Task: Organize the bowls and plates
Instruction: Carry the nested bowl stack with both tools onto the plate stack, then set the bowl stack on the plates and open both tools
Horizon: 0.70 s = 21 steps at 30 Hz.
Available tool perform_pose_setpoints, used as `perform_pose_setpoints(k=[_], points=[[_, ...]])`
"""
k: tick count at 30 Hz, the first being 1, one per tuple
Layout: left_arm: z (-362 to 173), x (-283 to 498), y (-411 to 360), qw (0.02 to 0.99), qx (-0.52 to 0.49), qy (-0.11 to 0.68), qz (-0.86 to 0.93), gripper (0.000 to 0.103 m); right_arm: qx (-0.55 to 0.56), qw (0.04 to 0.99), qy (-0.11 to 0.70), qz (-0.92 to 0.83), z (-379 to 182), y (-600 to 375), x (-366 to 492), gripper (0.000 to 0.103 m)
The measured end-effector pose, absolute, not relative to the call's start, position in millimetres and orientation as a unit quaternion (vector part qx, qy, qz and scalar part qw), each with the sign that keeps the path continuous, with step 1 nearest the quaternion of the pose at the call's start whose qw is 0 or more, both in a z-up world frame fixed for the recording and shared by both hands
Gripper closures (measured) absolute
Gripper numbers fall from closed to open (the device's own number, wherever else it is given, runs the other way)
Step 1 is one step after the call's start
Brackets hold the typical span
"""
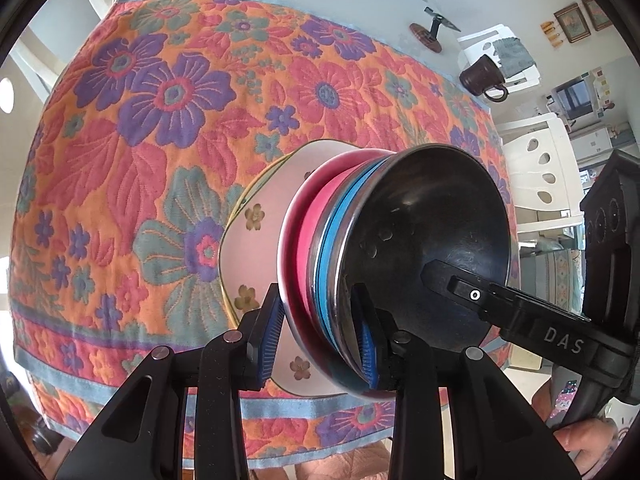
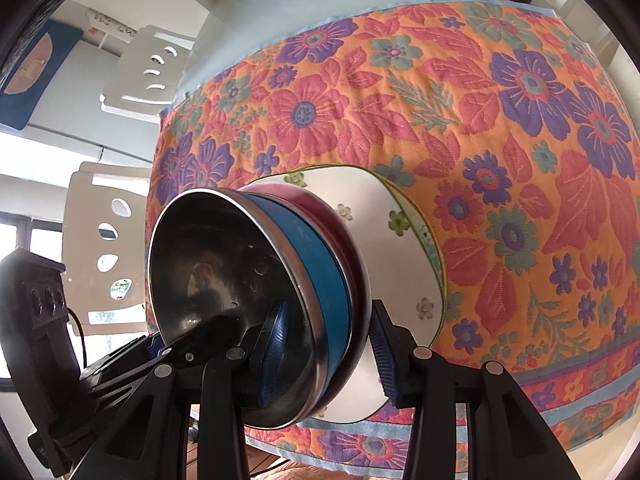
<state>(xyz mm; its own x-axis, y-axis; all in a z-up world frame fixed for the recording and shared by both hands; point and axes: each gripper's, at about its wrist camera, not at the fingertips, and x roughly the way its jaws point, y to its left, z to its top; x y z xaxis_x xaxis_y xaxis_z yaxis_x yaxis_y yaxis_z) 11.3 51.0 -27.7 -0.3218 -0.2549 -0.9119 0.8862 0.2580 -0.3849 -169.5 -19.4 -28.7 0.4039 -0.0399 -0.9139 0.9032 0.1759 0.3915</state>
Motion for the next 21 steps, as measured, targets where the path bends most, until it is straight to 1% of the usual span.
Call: perform_pose_setpoints(k=[7, 10, 12, 13, 14, 15, 16, 17, 18, 19, 20, 21], points=[[-23.7, 9.7, 50.3, 0.518, 0.270, 0.593, -0.554, 0.073, 0.534, 0.648, 0.389, -0.379, -22.0, -16.3, -177.2, 0.063], [-11.9, 14.5, 54.3, 0.530, 0.268, 0.586, -0.552, 0.073, 0.505, 0.660, 0.393, -0.394, -2.5, -10.8, -180.6, 0.063], [-0.9, 18.7, 57.1, 0.540, 0.268, 0.577, -0.551, 0.073, 0.466, 0.668, 0.412, -0.409, 13.7, -5.4, -180.8, 0.063], [5.8, 21.8, 60.5, 0.542, 0.247, 0.571, -0.565, 0.073, 0.447, 0.673, 0.420, -0.413, 21.3, -1.7, -181.6, 0.063], [11.7, 25.0, 65.7, 0.539, 0.232, 0.576, -0.569, 0.068, 0.431, 0.681, 0.426, -0.411, 28.3, 2.8, -181.8, 0.063], [16.3, 27.3, 72.2, 0.537, 0.221, 0.580, -0.572, 0.066, 0.409, 0.693, 0.434, -0.406, 36.8, 11.0, -180.8, 0.062], [18.8, 27.7, 77.1, 0.541, 0.223, 0.577, -0.569, 0.060, 0.391, 0.701, 0.440, -0.402, 41.2, 17.4, -179.4, 0.057], [21.0, 27.4, 82.1, 0.552, 0.230, 0.570, -0.564, 0.049, 0.366, 0.715, 0.446, -0.394, 45.2, 26.4, -176.5, 0.051], [23.7, 26.8, 89.0, 0.569, 0.242, 0.555, -0.557, 0.040, 0.347, 0.724, 0.452, -0.389, 45.9, 33.5, -173.3, 0.035], [25.0, 25.6, 93.4, 0.583, 0.248, 0.541, -0.553, 0.027, 0.326, 0.727, 0.466, -0.384, 43.8, 40.9, -168.4, 0.012], [27.0, 25.0, 97.8, 0.603, 0.253, 0.523, -0.547, 0.023, 0.313, 0.726, 0.480, -0.380, 40.1, 45.4, -163.9, 0.003], [28.4, 24.5, 100.4, 0.620, 0.259, 0.507, -0.540, 0.022, 0.303, 0.727, 0.486, -0.380, 36.4, 49.8, -160.5, 0.000]])
